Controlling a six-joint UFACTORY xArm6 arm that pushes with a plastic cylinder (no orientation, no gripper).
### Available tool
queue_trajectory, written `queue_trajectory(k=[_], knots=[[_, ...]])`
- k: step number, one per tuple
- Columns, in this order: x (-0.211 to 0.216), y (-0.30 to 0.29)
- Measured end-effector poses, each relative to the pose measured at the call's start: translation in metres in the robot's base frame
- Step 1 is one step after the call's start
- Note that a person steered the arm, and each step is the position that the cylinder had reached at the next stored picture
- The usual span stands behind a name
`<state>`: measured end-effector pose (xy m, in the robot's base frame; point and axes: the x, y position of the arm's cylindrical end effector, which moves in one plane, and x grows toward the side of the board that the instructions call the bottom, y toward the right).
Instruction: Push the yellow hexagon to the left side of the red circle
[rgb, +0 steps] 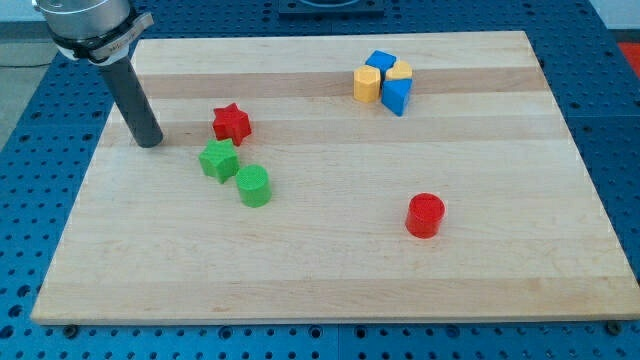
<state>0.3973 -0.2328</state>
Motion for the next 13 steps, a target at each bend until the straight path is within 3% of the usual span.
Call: queue_trajectory(k=[2, 5, 6, 9, 11, 13], knots=[[-0.013, 0.028], [-0.114, 0.182], [-0.130, 0.231], [-0.091, 0.282], [-0.098, 0.340], [-0.051, 0.308]])
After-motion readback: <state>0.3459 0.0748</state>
